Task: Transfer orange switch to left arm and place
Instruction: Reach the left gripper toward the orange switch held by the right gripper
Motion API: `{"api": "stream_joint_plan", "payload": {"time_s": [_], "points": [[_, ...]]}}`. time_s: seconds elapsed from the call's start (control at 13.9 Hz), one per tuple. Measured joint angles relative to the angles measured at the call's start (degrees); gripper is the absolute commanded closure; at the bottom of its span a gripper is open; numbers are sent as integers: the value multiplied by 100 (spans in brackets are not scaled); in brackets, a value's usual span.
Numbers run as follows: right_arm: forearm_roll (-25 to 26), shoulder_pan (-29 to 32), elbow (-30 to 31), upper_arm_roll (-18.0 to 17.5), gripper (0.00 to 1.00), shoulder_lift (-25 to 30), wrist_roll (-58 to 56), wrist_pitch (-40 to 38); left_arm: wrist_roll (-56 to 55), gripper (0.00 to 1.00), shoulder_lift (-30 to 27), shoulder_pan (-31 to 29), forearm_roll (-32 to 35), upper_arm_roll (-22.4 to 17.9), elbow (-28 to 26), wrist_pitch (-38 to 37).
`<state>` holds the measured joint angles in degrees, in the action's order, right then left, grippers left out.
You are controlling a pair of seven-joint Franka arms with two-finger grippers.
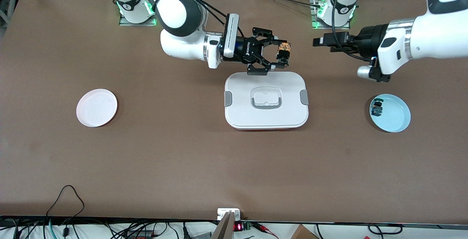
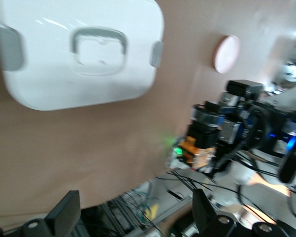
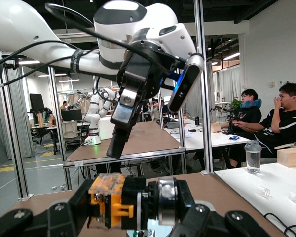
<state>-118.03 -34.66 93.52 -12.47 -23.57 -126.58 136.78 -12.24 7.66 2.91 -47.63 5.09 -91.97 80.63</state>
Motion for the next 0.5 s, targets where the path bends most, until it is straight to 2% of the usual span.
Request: {"api": "stream_joint_plan", "payload": {"time_s": [0.5], "points": [[-3, -5, -2, -1, 99, 0, -4, 0, 200, 0, 586, 294, -951, 235, 10, 1]]}}
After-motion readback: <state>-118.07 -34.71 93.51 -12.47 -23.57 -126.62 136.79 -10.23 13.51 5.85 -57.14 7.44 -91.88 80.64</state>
